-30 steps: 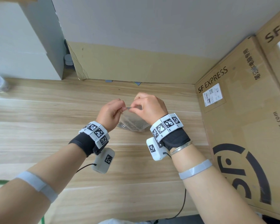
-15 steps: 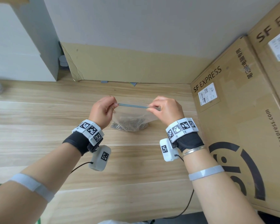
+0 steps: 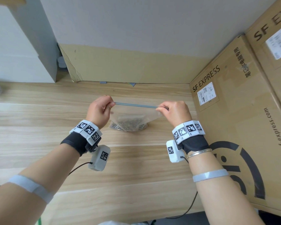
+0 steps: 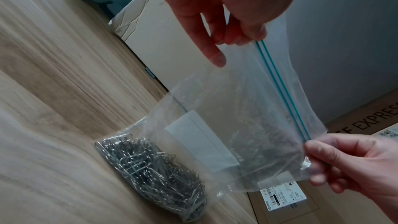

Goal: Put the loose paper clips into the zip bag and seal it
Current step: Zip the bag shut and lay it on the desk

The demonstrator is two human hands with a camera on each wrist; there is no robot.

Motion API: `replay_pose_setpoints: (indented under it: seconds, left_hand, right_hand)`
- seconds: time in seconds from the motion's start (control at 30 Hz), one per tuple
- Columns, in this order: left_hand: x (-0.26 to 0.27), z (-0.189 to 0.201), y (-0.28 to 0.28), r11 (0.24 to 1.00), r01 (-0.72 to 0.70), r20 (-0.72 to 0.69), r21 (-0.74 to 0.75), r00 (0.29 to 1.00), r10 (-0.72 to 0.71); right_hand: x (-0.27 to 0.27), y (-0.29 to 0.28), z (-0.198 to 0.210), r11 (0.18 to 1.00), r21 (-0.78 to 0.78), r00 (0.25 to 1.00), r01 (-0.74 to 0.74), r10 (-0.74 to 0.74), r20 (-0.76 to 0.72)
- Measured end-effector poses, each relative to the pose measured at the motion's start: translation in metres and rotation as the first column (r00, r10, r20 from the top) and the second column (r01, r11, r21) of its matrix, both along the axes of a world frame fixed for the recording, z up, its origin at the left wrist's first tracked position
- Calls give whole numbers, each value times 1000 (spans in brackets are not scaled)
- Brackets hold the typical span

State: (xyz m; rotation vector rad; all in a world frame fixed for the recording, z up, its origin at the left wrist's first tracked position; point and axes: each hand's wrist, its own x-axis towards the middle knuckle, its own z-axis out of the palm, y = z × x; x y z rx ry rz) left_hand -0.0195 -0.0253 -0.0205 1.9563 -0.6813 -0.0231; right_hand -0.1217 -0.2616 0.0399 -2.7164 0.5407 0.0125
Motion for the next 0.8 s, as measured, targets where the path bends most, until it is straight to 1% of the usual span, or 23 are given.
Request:
replay_pose_setpoints:
  seconds: [0.13, 0.2, 0.3, 0.33, 0.37, 0.43, 0.5, 0.53, 0.6, 0.63, 0.7, 0.8]
  left_hand:
    - [1, 0, 0, 1000, -16, 2, 11, 1000, 16]
    - [1, 0, 0, 1000, -28, -26, -1, 999, 28]
    - [0, 4, -4, 1000, -12, -69, -17, 998, 11]
    - [0, 5, -5, 1000, -18, -87, -24, 996, 15]
    - [2, 4, -5, 999, -32, -106, -33, 994, 28]
    - [8, 3, -4, 998, -47, -137, -39, 990, 41]
    - [12, 0, 0, 999, -31, -172, -29, 985, 26]
    - [12, -3, 1, 999, -30, -208, -24, 978, 24]
    - [10, -9, 0, 997, -45, -324, -63, 946, 22]
    - [10, -14, -2, 996, -53, -365, -73, 931, 23]
    - [7, -22, -3, 999, -40, -401, -30, 916, 24]
    - [2, -32, -2, 998, -50, -444, 36, 894, 61]
  right_hand:
    - [0, 0, -1, 999, 21, 999, 46, -47, 16]
    - [1, -1, -4, 998, 19, 998, 59, -59, 17]
    - [-1, -6, -11, 995, -67, 997, 67, -64, 42]
    - [-1, -8, -13, 994, -70, 995, 87, -83, 59]
    - [-2, -11, -16, 994, -32, 991, 107, -105, 78]
    - [-3, -15, -23, 978, 168, 984, 125, -143, 102]
    - [-3, -16, -32, 915, 374, 976, 148, -198, 96]
    - [-3, -15, -38, 875, 455, 973, 166, -220, 68]
    - [0, -13, -53, 787, 588, 974, 188, -226, -9]
    - [2, -10, -60, 753, 630, 977, 188, -211, -39]
    - [6, -5, -70, 732, 655, 980, 188, -189, -70]
    - [11, 0, -80, 720, 664, 970, 202, -241, -34]
